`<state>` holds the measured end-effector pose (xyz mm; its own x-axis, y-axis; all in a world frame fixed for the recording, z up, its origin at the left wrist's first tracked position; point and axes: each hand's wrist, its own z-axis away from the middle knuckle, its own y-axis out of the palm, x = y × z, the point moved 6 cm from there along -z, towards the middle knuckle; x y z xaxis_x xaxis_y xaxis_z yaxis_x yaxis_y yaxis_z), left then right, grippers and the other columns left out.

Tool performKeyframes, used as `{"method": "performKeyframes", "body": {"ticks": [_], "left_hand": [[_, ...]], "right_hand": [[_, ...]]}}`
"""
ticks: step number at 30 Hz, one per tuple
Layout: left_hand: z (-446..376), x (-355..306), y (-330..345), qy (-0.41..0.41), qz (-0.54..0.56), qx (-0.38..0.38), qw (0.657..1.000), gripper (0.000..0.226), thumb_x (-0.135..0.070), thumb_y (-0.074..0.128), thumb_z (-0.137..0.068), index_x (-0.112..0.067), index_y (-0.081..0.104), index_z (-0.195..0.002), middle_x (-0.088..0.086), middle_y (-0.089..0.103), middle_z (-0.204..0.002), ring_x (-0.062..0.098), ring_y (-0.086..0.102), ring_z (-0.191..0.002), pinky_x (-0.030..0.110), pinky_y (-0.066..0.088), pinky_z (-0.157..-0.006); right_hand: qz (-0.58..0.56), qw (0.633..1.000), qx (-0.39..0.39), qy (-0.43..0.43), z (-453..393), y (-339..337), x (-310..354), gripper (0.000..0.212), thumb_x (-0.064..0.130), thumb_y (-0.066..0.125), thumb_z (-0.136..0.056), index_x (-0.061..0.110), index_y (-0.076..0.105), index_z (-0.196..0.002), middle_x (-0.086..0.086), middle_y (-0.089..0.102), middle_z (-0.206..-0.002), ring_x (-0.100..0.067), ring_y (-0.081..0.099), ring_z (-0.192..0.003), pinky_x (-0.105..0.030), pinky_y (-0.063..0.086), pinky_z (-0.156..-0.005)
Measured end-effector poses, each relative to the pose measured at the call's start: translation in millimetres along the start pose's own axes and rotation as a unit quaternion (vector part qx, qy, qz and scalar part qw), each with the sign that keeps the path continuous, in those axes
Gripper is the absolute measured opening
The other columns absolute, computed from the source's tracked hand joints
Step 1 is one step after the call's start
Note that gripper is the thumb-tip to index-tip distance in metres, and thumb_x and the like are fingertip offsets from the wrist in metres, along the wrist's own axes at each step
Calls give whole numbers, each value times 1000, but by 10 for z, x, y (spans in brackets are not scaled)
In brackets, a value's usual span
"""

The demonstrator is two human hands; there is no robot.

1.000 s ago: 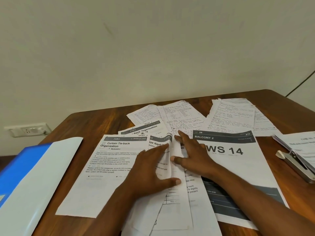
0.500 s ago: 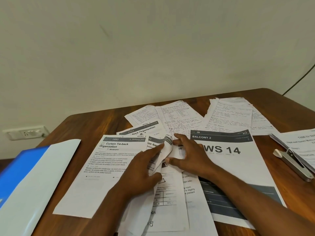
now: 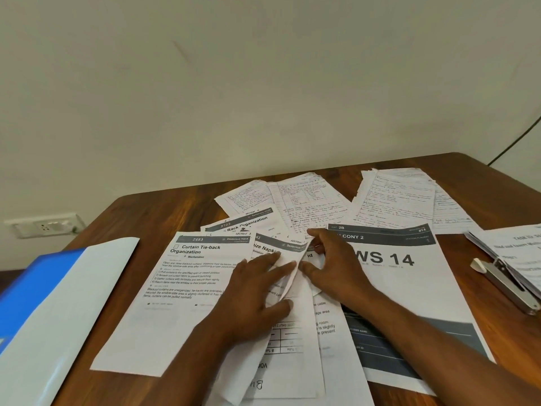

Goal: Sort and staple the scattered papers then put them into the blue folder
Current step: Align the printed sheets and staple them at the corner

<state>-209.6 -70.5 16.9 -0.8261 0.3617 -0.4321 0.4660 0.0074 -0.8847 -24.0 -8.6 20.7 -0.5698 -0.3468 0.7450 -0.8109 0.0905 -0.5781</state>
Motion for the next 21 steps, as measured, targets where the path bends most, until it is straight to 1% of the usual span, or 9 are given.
{"method": "performKeyframes", "body": {"ticks": [2,5,7,9,12,15,18,20,21], "left_hand": [[-6,-23,-2,-18,2,-6,1000,73,-49,53,-87,-45,37,-158,-18,25,-168,-4,12,-153,40,7,-130],[-1,-2,-42,-52,7,-4,999,75,-46,49,-87,-38,35,-160,-16,24,-169,4,14,-157,45,5,-131],[8,40,-78,-68,7,2,998,76,-47,45,-88,-36,33,-161,-15,22,-170,7,14,-158,48,3,-131],[13,114,-122,-87,-2,-4,996,76,-48,44,-87,-35,33,-162,-11,23,-171,8,16,-158,51,5,-131],[22,231,-161,-113,-21,-18,993,77,-50,41,-87,-35,33,-162,-8,27,-171,12,21,-157,55,11,-129],[24,313,-172,-132,-39,-34,990,78,-56,37,-87,-33,34,-161,-7,33,-168,16,29,-154,59,20,-126],[21,309,-185,-147,-47,-46,987,78,-54,37,-87,-33,33,-162,-7,34,-167,16,30,-154,58,17,-127],[27,285,-196,-149,-57,-47,986,79,-55,36,-87,-34,30,-163,-6,33,-168,17,28,-155,57,13,-128],[28,289,-186,-149,-59,-46,986,79,-58,36,-87,-36,28,-163,-5,30,-170,17,25,-157,56,10,-129]], "right_hand": [[5,1000,-8,5,0,-8,-25,72,26,87,-82,21,51,-144,1,59,-128,-12,56,-114,-35,50,-103],[8,1000,-14,26,-12,-33,-73,69,22,87,-82,21,53,-143,3,59,-122,-10,55,-108,-30,51,-99],[11,999,-24,31,-18,-79,-91,67,20,87,-82,20,55,-141,3,60,-123,-12,57,-109,-34,53,-100],[38,998,-31,40,-35,-168,-102,65,21,87,-81,21,56,-139,2,60,-127,-15,57,-115,-38,52,-101],[110,992,-19,50,-88,-331,-130,61,35,87,-80,23,57,-133,1,61,-122,-20,57,-115,-38,52,-95],[192,979,4,72,-121,-462,-181,68,56,86,-75,25,59,-130,-1,61,-122,-23,59,-114,-37,51,-92],[223,970,16,97,-151,-545,-271,76,73,82,-66,27,62,-124,1,63,-119,-22,62,-109,-39,56,-91],[208,972,28,104,-176,-550,-311,74,77,81,-62,28,67,-115,4,68,-113,-17,64,-101,-38,57,-85],[186,976,32,109,-173,-544,-308,69,76,83,-62,28,69,-110,6,69,-109,-15,64,-98,-36,56,-82]]}}
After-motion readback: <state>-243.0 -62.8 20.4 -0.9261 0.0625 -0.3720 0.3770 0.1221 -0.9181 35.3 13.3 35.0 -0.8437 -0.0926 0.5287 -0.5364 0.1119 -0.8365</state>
